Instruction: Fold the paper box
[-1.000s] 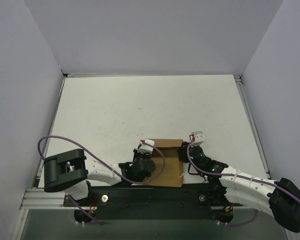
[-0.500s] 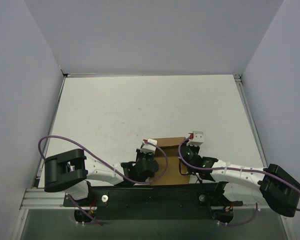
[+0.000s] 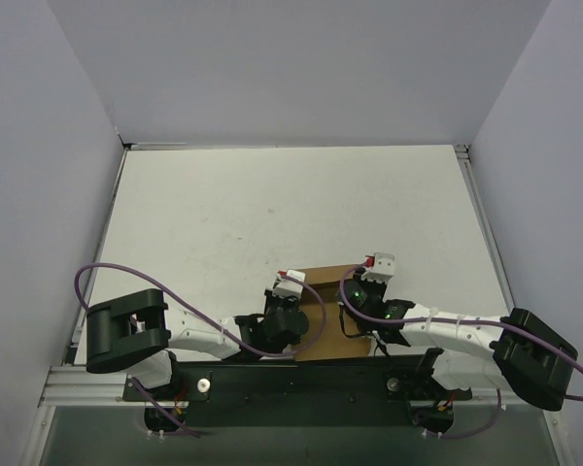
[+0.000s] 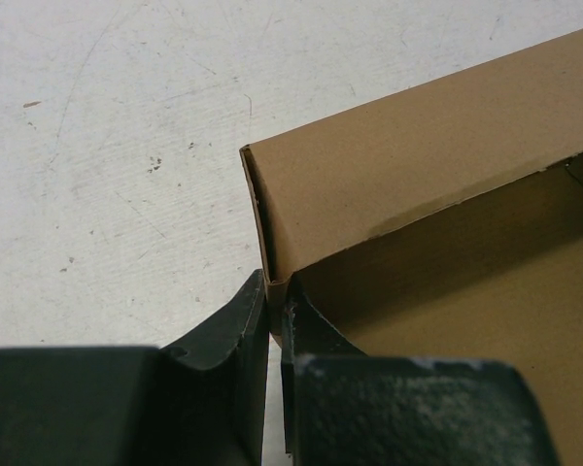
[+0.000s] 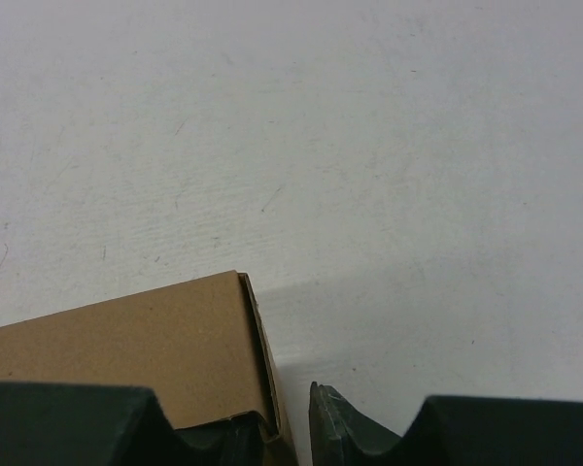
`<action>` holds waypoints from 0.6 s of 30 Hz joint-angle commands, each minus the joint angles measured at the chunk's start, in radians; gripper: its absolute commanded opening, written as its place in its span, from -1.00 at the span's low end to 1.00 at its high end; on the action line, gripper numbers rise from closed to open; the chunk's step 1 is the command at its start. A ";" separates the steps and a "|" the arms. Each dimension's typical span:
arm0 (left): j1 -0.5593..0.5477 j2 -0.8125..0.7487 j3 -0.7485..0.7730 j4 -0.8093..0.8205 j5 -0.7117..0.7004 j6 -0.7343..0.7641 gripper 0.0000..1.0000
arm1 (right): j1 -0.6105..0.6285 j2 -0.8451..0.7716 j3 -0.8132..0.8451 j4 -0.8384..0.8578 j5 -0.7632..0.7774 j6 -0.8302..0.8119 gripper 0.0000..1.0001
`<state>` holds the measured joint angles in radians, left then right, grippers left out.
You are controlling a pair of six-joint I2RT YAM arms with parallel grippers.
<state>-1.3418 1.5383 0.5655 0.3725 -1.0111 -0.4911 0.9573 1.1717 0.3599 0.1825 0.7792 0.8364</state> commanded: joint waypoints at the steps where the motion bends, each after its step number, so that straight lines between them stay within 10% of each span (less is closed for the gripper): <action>1: -0.011 -0.003 0.026 -0.047 -0.024 0.002 -1.00 | -0.002 -0.026 0.008 -0.012 0.062 -0.088 -0.41; 5: 0.041 -0.007 0.050 -0.141 0.000 -0.023 -1.00 | 0.018 -0.104 0.030 -0.076 -0.030 -0.128 0.12; 18: 0.096 -0.101 -0.004 -0.049 0.166 0.146 -0.81 | 0.034 -0.493 0.071 -0.363 -0.414 -0.198 0.35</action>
<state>-1.2488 1.4971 0.5724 0.3031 -0.9245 -0.4213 0.9836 0.7372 0.3656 -0.0555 0.4747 0.6651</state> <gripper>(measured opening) 0.148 0.675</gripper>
